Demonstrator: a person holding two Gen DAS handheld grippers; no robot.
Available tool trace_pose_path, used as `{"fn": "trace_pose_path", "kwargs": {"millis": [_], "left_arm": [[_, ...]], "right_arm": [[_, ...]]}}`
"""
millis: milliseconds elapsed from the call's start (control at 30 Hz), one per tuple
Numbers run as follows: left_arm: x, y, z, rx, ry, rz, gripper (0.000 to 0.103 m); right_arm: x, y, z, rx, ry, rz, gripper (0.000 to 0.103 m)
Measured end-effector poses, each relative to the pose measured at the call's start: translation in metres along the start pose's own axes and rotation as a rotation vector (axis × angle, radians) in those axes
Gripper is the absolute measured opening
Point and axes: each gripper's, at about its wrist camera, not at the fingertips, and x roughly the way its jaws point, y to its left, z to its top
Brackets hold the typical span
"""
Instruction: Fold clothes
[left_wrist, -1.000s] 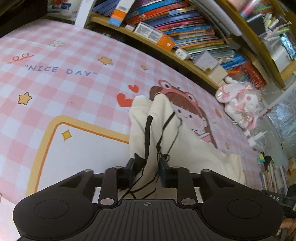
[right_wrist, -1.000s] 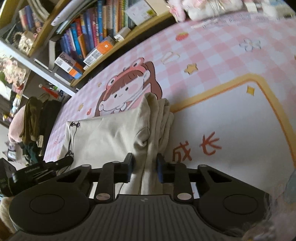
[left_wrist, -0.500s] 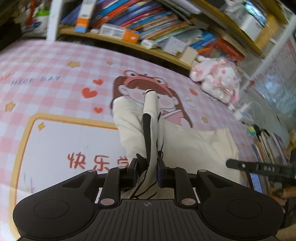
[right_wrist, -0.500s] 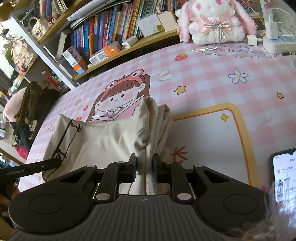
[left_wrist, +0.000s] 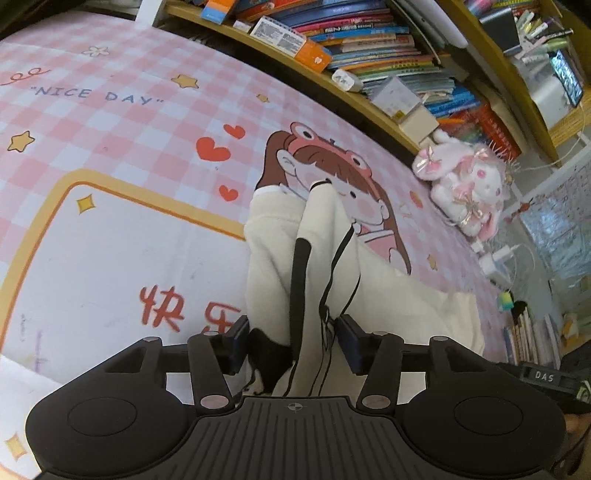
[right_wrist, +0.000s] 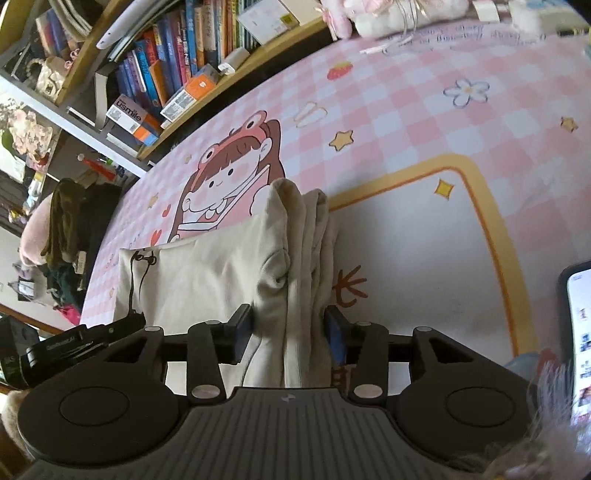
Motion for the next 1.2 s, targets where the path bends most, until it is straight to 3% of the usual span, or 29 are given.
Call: {"fn": "trace_pose_path", "kwargs": {"millis": [67, 100, 167, 233, 333, 467, 533, 733, 1067, 1200], "left_arm": [[0.000, -0.002, -0.002, -0.006, -0.013, 0.005, 0.043], [0.000, -0.005, -0.003, -0.001, -0.016, 0.011, 0.031], [-0.002, -0.012, -0.005, 0.021, -0.027, 0.022, 0.022], [-0.007, -0.022, -0.007, 0.076, -0.038, 0.030, 0.020], [-0.011, -0.026, -0.010, 0.101, -0.027, 0.023, 0.021], [-0.006, -0.017, -0.009, 0.053, -0.008, 0.017, 0.026], [-0.004, -0.017, -0.008, 0.058, 0.002, 0.023, 0.029], [0.002, -0.011, -0.010, 0.029, 0.014, 0.026, 0.034], [0.004, -0.011, -0.009, 0.021, 0.014, 0.032, 0.036], [0.004, -0.012, -0.010, 0.025, 0.013, 0.019, 0.045]], "right_arm": [[0.002, 0.001, 0.000, 0.007, -0.004, -0.003, 0.040], [0.003, 0.003, 0.000, 0.002, -0.005, -0.007, 0.036], [0.002, 0.010, -0.001, -0.044, -0.014, -0.019, 0.029], [-0.004, 0.019, -0.002, -0.118, -0.046, -0.029, 0.021], [-0.013, 0.027, -0.003, -0.202, -0.087, -0.039, 0.020], [-0.009, 0.015, 0.000, -0.144, -0.054, -0.038, 0.021], [-0.006, 0.012, 0.001, -0.124, -0.039, -0.040, 0.029], [-0.001, 0.006, 0.001, -0.082, -0.011, -0.031, 0.038], [-0.003, 0.003, 0.000, -0.057, -0.005, -0.038, 0.042], [-0.007, 0.000, -0.001, -0.049, -0.002, -0.043, 0.046]]}}
